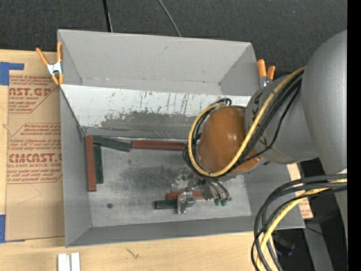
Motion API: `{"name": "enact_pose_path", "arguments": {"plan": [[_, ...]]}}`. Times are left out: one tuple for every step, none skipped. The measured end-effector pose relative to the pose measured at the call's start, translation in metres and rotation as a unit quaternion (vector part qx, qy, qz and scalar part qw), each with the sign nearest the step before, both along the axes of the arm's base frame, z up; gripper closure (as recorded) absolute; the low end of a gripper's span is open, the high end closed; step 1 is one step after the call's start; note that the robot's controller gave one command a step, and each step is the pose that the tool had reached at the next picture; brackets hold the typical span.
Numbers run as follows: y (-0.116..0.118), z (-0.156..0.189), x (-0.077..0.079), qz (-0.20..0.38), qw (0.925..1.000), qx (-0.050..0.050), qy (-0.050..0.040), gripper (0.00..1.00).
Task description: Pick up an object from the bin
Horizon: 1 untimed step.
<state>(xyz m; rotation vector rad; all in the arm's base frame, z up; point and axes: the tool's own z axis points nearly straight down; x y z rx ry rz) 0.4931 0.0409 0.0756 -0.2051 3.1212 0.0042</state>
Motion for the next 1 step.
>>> {"name": "enact_pose_path", "arguments": {"plan": [[-0.0113,0.1537,-0.0082,0.045,0.999,-0.002,0.0061,1.0]]}}
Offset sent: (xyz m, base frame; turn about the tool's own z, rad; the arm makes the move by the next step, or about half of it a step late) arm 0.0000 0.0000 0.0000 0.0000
